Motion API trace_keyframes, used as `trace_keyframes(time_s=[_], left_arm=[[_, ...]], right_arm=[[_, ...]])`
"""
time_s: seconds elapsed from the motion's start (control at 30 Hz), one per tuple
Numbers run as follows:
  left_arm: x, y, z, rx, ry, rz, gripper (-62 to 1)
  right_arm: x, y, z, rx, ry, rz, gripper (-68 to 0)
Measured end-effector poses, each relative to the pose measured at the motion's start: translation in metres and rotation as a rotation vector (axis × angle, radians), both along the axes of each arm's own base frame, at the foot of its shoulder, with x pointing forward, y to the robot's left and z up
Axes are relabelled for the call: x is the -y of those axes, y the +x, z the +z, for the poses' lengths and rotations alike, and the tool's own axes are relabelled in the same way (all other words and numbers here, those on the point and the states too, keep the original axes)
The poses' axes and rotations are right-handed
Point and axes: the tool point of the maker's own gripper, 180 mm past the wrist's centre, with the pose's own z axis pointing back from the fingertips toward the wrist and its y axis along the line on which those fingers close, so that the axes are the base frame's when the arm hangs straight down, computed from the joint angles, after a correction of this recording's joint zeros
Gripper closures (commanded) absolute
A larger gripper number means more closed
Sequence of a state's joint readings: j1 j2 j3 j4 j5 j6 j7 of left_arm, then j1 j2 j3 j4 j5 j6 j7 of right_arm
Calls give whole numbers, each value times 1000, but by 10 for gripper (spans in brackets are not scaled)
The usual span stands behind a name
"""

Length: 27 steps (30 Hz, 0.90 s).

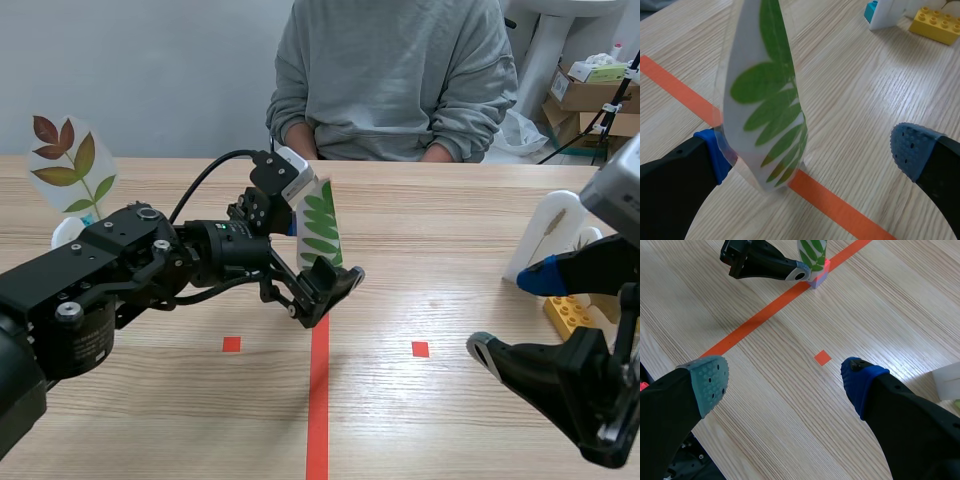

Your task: Do the leaf sorting experiment

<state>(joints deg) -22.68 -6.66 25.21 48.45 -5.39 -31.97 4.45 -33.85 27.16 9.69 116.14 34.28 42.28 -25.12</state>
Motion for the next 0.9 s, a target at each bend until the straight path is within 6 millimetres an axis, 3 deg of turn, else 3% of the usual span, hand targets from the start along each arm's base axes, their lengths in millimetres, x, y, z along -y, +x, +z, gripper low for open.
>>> trace_keyframes(time_s=[0.13,0.33,0.53,0.73,0.9], left_arm=[[-2,1,-1,1,4,9,-620],[1,1,-1,-1,1,13,-407],[4,2,1,3,-8,20,-326],[7,5,6,19,-27,34,-163],[9,6,8,25,-37,41,-72]], right_arm=[[0,0,0,0,0,0,-462],[0,0,0,0,0,0,-462],[0,0,0,0,0,0,-462],[0,0,0,0,0,0,-462],[0,0,0,0,0,0,-462]])
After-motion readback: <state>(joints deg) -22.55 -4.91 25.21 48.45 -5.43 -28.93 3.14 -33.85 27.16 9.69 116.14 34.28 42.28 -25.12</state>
